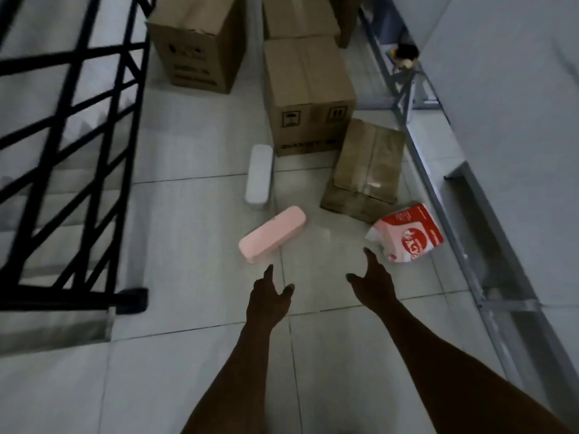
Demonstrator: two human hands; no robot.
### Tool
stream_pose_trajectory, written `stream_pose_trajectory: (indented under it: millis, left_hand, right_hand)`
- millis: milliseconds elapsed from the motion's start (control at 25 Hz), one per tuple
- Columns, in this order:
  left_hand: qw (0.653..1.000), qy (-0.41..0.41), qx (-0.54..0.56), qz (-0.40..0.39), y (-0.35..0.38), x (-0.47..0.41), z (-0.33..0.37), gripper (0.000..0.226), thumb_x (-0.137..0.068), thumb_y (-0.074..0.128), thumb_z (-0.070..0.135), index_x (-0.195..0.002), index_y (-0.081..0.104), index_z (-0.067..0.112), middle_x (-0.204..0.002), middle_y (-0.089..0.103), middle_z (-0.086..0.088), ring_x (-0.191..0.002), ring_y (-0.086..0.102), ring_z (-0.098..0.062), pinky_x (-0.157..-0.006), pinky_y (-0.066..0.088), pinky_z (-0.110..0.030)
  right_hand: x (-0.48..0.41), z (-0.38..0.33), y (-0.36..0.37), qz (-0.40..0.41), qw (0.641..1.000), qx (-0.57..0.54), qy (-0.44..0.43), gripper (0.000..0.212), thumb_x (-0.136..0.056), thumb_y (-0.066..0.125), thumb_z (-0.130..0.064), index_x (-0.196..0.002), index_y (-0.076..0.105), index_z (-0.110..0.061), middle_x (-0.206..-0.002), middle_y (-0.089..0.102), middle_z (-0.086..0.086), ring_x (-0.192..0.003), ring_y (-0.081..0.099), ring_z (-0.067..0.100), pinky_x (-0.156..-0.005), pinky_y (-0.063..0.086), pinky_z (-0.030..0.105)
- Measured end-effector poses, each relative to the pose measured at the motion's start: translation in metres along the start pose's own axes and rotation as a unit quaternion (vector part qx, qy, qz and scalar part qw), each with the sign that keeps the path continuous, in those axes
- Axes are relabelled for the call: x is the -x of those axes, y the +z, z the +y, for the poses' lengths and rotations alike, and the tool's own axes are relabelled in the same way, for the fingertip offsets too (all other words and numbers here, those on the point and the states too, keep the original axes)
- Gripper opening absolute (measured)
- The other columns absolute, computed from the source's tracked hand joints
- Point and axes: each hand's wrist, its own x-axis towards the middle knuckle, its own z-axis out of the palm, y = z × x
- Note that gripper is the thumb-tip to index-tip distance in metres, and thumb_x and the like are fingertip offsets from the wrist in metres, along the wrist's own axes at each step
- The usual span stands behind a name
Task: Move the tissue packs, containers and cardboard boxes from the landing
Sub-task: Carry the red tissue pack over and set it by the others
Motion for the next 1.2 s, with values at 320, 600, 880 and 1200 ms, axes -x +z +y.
stream_pose_trajectory:
  millis: [320, 600, 880, 1200]
  left_hand:
    - [0.998, 0.005, -0.035, -0.053, 0.136, -0.116, 0.112, 0.075, -0.094, 0.057, 0.045, -0.156, 0.02, 0.026, -0.141, 0.052, -0.014, -0.13, 0.049, -0.031, -0.105, 0.039, -0.037]
    - [0.999, 0.002, 0.005, -0.038, 0.305, -0.208, 0.19, 0.064, -0.098, 0.056, 0.033, -0.154, 0.026, 0.025, -0.149, 0.046, -0.008, -0.135, 0.045, -0.028, -0.107, 0.038, -0.038]
    - [0.998, 0.014, 0.064, -0.019, 0.396, -0.287, 0.216, 0.079, -0.094, 0.062, 0.036, -0.155, 0.013, 0.028, -0.146, 0.048, -0.01, -0.13, 0.05, -0.034, -0.097, 0.048, -0.047]
    - [0.984, 0.035, 0.172, 0.025, 0.415, -0.315, 0.195, 0.088, -0.077, 0.061, 0.061, -0.145, 0.005, 0.055, -0.136, 0.051, 0.012, -0.118, 0.058, -0.016, -0.096, 0.052, -0.05]
  right_hand:
    - [-0.142, 0.115, -0.068, 0.021, 0.996, -0.031, 0.082, 0.082, -0.09, 0.066, -0.026, -0.155, 0.018, -0.017, -0.145, 0.045, 0.019, -0.129, 0.046, 0.035, -0.104, 0.038, 0.04]
    - [-0.295, 0.229, -0.126, -0.001, 0.998, 0.001, 0.065, 0.076, -0.087, 0.066, -0.03, -0.152, 0.027, -0.018, -0.133, 0.053, 0.011, -0.121, 0.053, 0.03, -0.096, 0.045, 0.038]
    - [-0.435, 0.288, -0.145, -0.037, 0.998, 0.0, 0.056, 0.1, -0.07, 0.068, -0.059, -0.151, 0.013, -0.035, -0.141, 0.043, 0.016, -0.121, 0.053, 0.038, -0.09, 0.052, 0.057]
    - [-0.461, 0.312, -0.117, -0.098, 0.984, -0.151, 0.01, 0.109, -0.065, 0.084, -0.049, -0.147, 0.013, -0.052, -0.14, 0.05, -0.003, -0.125, 0.053, 0.026, -0.094, 0.048, 0.06]
